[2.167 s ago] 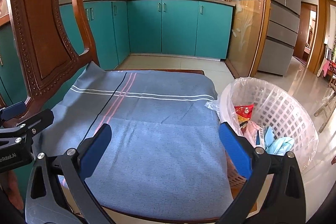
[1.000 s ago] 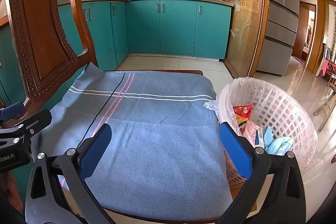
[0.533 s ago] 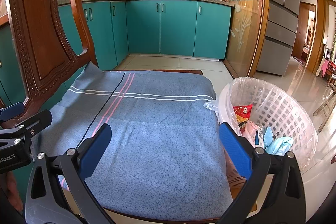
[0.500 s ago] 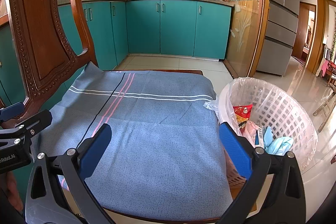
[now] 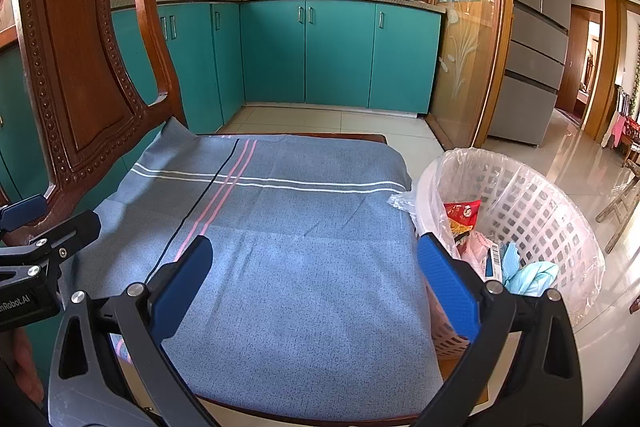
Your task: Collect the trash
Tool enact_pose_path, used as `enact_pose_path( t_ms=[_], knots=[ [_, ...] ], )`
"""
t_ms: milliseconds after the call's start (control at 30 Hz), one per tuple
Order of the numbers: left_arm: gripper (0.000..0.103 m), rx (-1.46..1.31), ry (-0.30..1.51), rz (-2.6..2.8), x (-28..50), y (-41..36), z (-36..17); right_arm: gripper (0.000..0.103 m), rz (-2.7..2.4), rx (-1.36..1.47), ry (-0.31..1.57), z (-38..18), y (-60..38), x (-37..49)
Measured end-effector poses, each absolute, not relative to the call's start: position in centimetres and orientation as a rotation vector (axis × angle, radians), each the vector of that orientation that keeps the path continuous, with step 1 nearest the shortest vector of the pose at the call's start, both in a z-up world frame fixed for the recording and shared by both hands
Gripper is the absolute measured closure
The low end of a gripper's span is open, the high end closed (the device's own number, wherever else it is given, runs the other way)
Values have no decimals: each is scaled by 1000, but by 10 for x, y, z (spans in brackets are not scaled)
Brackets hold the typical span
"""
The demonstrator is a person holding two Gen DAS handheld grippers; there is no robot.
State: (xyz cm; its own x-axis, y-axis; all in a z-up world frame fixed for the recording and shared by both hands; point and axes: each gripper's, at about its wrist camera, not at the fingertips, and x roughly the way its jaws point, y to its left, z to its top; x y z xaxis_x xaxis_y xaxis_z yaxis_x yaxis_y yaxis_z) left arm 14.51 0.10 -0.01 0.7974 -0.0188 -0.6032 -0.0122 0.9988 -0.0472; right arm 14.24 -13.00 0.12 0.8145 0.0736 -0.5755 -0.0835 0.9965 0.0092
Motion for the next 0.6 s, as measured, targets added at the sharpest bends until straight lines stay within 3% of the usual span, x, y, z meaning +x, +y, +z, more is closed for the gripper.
enact_pose_path(
  t_ms=[600],
  knots=[
    [3, -50, 653, -10, 146, -1, 1, 3, 85, -17, 614, 1, -129, 142]
  ],
)
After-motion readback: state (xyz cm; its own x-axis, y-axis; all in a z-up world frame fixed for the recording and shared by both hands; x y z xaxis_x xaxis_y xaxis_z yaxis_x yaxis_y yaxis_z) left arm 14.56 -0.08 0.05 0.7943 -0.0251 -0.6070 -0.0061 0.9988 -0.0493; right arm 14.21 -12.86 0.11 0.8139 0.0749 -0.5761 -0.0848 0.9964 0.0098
